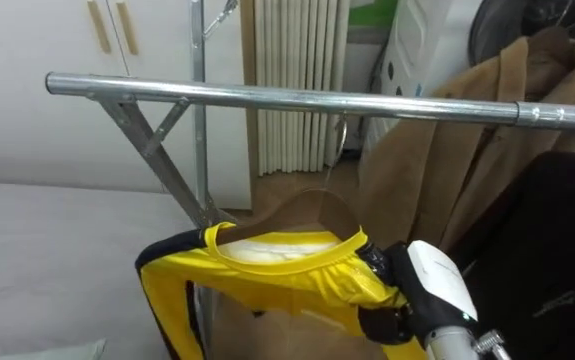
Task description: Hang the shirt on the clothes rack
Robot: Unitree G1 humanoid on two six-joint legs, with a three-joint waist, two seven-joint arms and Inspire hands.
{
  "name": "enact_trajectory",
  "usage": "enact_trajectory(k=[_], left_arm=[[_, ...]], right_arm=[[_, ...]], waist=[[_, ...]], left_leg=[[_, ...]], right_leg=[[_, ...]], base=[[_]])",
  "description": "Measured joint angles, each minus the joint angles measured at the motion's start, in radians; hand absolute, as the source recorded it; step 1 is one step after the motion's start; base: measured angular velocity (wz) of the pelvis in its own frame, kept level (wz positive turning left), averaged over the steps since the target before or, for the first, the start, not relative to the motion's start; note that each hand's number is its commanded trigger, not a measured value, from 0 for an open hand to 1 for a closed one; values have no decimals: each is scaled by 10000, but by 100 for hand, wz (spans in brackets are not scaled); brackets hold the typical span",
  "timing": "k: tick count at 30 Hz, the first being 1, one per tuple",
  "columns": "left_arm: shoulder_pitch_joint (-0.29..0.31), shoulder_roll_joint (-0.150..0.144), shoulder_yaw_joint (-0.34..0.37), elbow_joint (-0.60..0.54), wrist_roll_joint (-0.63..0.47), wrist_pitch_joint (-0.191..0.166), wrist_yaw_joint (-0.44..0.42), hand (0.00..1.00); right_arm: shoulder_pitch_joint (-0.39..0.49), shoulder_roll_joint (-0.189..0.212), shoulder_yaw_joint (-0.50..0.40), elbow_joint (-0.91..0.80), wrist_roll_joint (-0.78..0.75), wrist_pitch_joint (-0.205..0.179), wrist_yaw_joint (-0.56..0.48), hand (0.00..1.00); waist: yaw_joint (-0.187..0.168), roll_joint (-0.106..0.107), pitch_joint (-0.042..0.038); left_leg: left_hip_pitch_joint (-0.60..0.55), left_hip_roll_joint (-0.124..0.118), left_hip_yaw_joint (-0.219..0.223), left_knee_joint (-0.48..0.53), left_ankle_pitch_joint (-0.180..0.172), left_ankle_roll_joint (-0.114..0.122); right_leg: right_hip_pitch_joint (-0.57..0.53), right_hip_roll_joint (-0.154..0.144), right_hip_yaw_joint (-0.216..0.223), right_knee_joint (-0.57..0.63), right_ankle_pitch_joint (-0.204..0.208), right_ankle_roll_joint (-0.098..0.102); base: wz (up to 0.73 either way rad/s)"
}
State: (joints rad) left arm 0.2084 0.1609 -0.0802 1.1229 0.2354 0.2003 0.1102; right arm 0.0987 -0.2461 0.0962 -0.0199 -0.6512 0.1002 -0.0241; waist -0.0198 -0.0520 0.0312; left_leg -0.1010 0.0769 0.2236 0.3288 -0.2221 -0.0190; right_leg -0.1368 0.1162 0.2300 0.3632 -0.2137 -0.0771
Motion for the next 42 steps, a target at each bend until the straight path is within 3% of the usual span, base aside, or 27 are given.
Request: enact_trajectory(k=[3, 8, 14, 18, 22, 25, 42], left_arm=[[-39, 1, 1, 7, -6, -44, -111, 0], [-104, 17, 3, 193, -8, -345, -124, 0], [-211, 33, 7, 190, 1, -552, -122, 0], [-225, 33, 15, 186, 2, -613, -118, 0], [-236, 39, 2, 172, 162, -925, -47, 0], [-249, 38, -20, 170, 340, -976, -45, 0], [-489, 79, -235, 171, 749, -1107, -64, 0]], right_arm=[[7, 7, 28, -32, -308, 20, 5, 100], [6, 4, 23, -293, -522, 20, 27, 100], [98, -9, 96, -360, -525, 157, 158, 100], [104, -9, 99, -361, -619, 200, 267, 100], [103, -9, 96, -364, -748, 224, 282, 100], [102, -9, 95, -366, -824, 225, 282, 100], [-11, -19, 107, -396, -871, 215, 283, 100]], waist=[[65, -18, -12], [69, -153, -107], [96, -224, -192], [213, -233, -200], [267, -220, -206], [240, -150, -250], [288, -42, -194]], left_leg=[[148, 120, 441, -45, -88, -98], [528, 154, 900, -403, -97, -119], [1070, 151, 975, -709, -63, -172], [1241, 129, 1009, -777, -62, -175], [1317, 133, 1000, -810, -62, -175], [1349, 133, 985, -933, -61, -176], [1344, 127, 902, -987, -45, -201]], right_leg=[[-36, 127, 335, 2, 32, -17], [30, 254, 711, -26, 38, -25], [550, 281, 926, -375, 86, -106], [689, 277, 983, -420, 86, -106], [840, 259, 986, -593, 135, -98], [873, 256, 960, -727, 195, -112], [870, 261, 915, -748, 196, -114]], base=[[-41], [-29], [-8], [-9], [1], [0], [0]])
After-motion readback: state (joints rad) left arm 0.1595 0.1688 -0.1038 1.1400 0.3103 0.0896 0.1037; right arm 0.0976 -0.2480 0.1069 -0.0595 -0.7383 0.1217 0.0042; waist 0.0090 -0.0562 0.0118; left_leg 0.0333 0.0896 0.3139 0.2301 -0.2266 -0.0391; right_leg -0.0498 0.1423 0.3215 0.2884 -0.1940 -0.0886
